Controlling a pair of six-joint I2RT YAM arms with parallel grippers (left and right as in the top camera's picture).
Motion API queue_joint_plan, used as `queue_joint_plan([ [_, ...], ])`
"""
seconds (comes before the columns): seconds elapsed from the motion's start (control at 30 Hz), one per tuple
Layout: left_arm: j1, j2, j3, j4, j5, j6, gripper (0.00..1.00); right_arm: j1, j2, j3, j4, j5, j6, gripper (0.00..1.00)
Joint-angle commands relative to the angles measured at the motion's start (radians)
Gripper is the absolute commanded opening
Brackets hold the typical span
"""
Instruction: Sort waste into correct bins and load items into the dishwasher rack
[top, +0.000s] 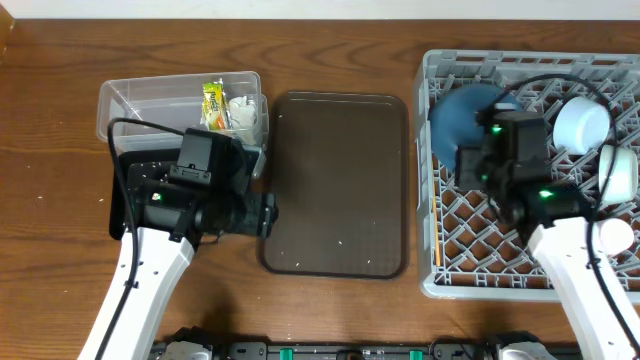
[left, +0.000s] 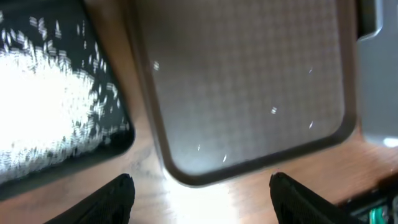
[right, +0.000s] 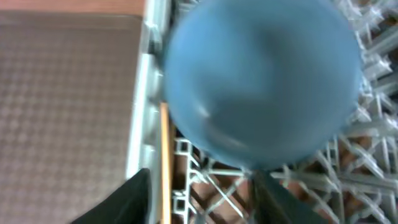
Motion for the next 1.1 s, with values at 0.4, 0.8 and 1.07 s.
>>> queue_joint_plan([
  [0.4,0.000,-0.110,-0.008,-0.141,-0.132,-0.068,0.73,-0.154,-0.123,0.002,-0.357,-0.101,0.008,0.93],
  [0.8,0.000,-0.544,-0.090,0.019,-0.314,-0.105,0.73,-0.154,-0.565,-0.253,-0.209,-0.069,0.043,0.99],
  [1.07,0.000,-0.600,-0.148,0.062,-0.340,-0.120,0.73,-0.154,-0.600,-0.277,-0.207,-0.045,0.042,0.99],
])
